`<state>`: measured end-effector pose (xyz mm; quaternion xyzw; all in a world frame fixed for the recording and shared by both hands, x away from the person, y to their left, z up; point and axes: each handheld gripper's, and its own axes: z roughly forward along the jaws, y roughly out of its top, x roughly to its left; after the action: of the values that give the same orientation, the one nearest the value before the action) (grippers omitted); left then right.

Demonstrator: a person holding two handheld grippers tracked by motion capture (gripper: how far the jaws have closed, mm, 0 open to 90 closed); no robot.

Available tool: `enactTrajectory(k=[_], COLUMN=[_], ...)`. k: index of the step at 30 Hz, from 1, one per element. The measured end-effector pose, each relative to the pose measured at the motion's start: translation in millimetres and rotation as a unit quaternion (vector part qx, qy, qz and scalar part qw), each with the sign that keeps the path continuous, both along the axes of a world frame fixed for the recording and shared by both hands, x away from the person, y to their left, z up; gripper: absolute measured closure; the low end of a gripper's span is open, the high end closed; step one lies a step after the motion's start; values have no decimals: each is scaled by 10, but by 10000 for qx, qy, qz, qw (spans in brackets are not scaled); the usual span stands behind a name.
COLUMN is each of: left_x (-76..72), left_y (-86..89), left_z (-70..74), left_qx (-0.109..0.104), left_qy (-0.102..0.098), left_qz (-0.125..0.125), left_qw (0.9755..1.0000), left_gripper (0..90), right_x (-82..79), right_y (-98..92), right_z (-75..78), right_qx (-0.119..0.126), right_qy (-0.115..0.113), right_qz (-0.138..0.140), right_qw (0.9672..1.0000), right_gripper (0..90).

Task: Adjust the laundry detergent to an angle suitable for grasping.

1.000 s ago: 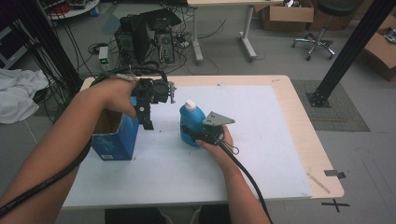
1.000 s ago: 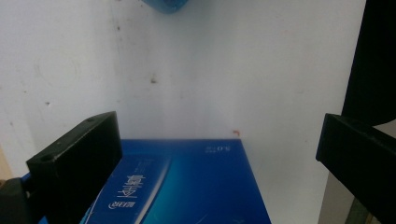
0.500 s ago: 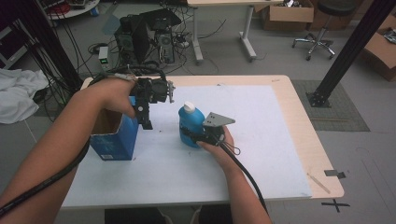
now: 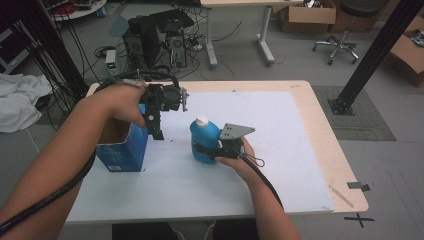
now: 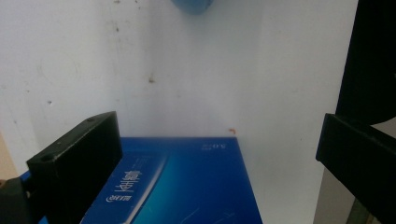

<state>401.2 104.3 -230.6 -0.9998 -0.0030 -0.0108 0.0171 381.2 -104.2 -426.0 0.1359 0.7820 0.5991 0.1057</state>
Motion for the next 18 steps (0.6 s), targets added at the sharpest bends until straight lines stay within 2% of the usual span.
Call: enactTrajectory(k=[11,18], left_x=[-39,-41], left_y=[14,-7], left_z=[-3,-8], left_qx=[24,50], left_qy=[1,28], left_qz=[15,5], left_qw=[10000,10000], left_gripper=[8,8], right_x=[-63,-130], right_y=[-38,-31], right_z=[-13,-27], right_qx=[-106,-113], right_qy=[81,131], right_qz=[499,922], right_qw=[9987,9956], right_gripper=[465,465])
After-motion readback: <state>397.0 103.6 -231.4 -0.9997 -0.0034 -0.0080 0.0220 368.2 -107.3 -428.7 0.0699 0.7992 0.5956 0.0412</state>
